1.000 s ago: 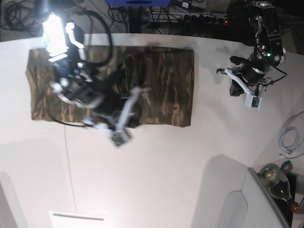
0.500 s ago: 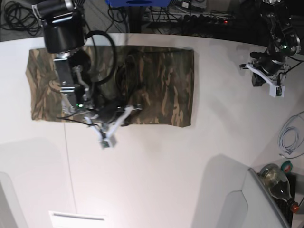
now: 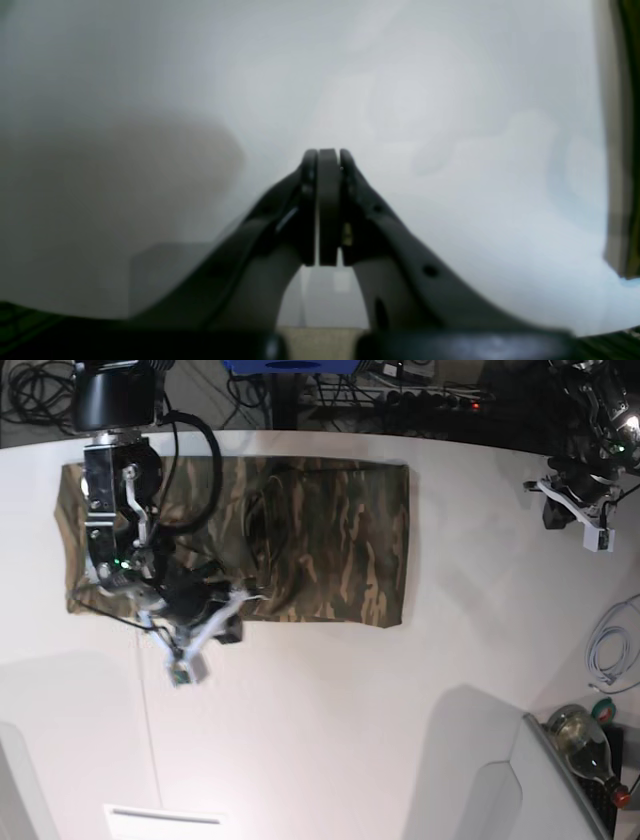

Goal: Layout the t-shirt on the table in an organized manner, then fold the t-shirt properly
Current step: 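Press the folded shirt flat with the right gripper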

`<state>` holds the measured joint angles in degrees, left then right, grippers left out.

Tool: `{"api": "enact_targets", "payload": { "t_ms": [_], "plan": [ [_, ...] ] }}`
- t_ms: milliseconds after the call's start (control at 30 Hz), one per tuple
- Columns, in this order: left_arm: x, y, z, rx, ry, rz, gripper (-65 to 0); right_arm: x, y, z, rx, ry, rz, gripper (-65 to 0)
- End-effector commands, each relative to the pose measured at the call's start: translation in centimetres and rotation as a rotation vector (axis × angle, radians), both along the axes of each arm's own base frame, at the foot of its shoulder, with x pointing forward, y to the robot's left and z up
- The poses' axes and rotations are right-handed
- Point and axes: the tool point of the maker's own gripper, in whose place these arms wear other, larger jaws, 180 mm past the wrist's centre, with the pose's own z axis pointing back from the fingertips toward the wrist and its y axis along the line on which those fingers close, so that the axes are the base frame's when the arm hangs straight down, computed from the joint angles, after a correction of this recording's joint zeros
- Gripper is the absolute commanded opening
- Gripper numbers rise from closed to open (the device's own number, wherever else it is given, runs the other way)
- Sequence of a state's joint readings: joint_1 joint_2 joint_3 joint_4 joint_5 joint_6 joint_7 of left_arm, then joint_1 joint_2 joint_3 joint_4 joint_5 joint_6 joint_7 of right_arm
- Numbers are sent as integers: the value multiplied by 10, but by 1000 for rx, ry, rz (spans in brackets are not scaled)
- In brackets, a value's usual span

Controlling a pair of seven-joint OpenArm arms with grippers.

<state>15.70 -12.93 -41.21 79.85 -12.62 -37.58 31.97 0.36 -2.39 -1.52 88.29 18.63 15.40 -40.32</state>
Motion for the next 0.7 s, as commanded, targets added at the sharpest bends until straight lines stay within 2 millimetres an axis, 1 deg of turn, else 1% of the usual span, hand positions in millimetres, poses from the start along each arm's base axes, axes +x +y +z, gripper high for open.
{"api": "enact_targets", "payload": {
  "t_ms": [0, 33, 100, 167, 200, 300, 367, 467, 533, 600, 633, 667],
  "plan": [
    [8, 7, 12, 12, -46, -3, -650, 6, 27, 16, 52, -30, 51, -638],
    [8, 7, 12, 12, -46, -3, -650, 6, 39, 16, 61, -23, 75, -638],
    [8, 7, 12, 12, -46, -3, -650, 0, 61, 3, 79, 28, 114, -638],
    [8, 6, 12, 11, -47, -3, -650, 0, 74, -10, 90, 52, 132, -638],
    [8, 6, 12, 10, -47, -2, -650, -2, 76, -18, 94, 70, 131, -638],
    [7, 6, 11, 10, -43, -2, -650, -8, 72, -50, 93, 136, 108, -638],
    [6, 6, 11, 11, -40, -3, -650, -13, 58, -72, 69, 172, 90, -638],
    [5, 7, 10, 13, -37, -3, -650, -16, 45, -88, 55, 188, 65, -638],
    [6, 7, 10, 12, -39, -2, -650, -17, 38, -91, 44, 192, 61, -638],
    [5, 7, 7, 3, -32, 4, -650, -17, 39, -89, 44, 186, 62, -638],
    [3, 7, 5, 0, -27, 6, -650, -14, 40, -81, 50, 165, 64, -638],
    [3, 7, 5, 0, -25, 7, -650, -18, 44, -73, 72, 155, 67, -638]
  ]
}}
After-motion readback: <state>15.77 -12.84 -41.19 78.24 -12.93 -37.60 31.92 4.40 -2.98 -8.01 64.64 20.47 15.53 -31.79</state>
